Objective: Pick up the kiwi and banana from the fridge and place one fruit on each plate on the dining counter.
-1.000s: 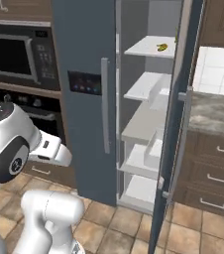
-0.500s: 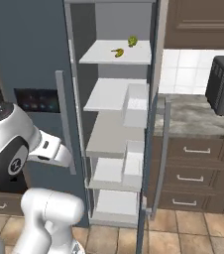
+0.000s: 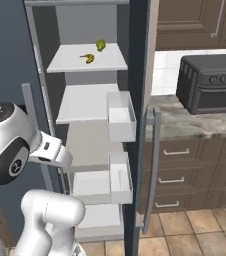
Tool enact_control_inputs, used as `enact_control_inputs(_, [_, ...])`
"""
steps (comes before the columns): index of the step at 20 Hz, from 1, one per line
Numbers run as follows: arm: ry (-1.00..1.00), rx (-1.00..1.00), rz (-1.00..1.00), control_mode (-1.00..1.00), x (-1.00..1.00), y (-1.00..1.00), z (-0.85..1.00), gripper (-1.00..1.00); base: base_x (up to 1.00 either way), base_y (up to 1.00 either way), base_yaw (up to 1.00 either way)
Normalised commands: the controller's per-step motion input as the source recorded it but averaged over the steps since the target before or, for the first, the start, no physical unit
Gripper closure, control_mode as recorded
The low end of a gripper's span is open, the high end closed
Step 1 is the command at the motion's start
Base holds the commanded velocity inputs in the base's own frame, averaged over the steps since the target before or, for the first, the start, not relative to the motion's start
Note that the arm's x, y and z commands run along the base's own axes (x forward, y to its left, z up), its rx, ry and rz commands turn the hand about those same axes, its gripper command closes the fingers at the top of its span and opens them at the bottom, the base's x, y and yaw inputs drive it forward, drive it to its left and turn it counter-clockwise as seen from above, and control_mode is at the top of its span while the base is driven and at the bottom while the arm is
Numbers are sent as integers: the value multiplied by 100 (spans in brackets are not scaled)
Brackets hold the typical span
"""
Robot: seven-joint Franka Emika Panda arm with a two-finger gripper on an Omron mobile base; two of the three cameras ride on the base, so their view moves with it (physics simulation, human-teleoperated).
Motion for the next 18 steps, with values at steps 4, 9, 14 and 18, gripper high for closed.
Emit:
enact_control_inputs(4, [0, 0, 0, 100, 0, 0, 0, -100, 42, 35, -20])
enact_control_inputs(9, [0, 0, 0, 100, 0, 0, 0, -100, 57, 25, -9])
enact_control_inputs(14, [0, 0, 0, 100, 0, 0, 0, -100, 76, 15, 1])
enact_control_inputs(18, [0, 2, 3, -100, 12, -5, 0, -100, 46, -3, 4])
